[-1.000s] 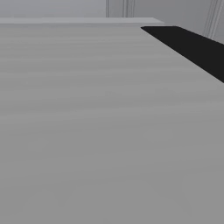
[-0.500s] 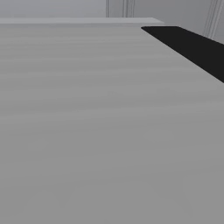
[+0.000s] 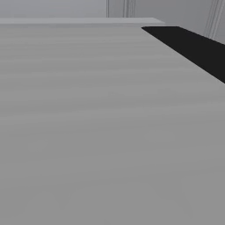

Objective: Place one bell pepper and one fish in each tupperware on the nearby counter, to pack two identical lunches.

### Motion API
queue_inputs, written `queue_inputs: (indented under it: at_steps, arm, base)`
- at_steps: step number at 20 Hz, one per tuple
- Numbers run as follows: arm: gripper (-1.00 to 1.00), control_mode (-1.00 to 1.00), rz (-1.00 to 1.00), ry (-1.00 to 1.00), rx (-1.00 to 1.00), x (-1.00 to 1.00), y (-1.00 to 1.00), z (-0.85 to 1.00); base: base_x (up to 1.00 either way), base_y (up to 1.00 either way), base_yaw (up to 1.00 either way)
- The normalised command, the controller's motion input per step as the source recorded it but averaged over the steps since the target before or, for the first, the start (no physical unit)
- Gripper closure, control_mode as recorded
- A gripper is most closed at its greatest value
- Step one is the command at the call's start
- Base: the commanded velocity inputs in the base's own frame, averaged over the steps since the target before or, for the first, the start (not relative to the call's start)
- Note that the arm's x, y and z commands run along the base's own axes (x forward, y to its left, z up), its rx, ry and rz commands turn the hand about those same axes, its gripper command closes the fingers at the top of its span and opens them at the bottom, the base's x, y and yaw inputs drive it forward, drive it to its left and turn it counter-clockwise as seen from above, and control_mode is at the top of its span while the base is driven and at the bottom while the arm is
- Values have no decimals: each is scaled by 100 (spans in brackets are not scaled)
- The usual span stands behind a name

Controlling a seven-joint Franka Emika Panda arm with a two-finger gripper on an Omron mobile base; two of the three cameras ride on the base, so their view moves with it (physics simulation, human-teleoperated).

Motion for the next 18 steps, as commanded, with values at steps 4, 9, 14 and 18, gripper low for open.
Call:
queue_inputs:
  at_steps: [4, 9, 14, 18]
  arm:
    - [-100, -100, -15, -5, 0, -2, -94, 17]
    - [-100, -100, -13, -5, 0, 0, -86, 0]
    - [-100, -100, -2, 0, 0, -6, -77, 0]
    - [-100, -100, -8, -4, 0, -38, -94, 0]
  base:
    - [0, 0, 0]
    - [0, 0, 0]
    - [0, 0, 0]
    - [0, 0, 0]
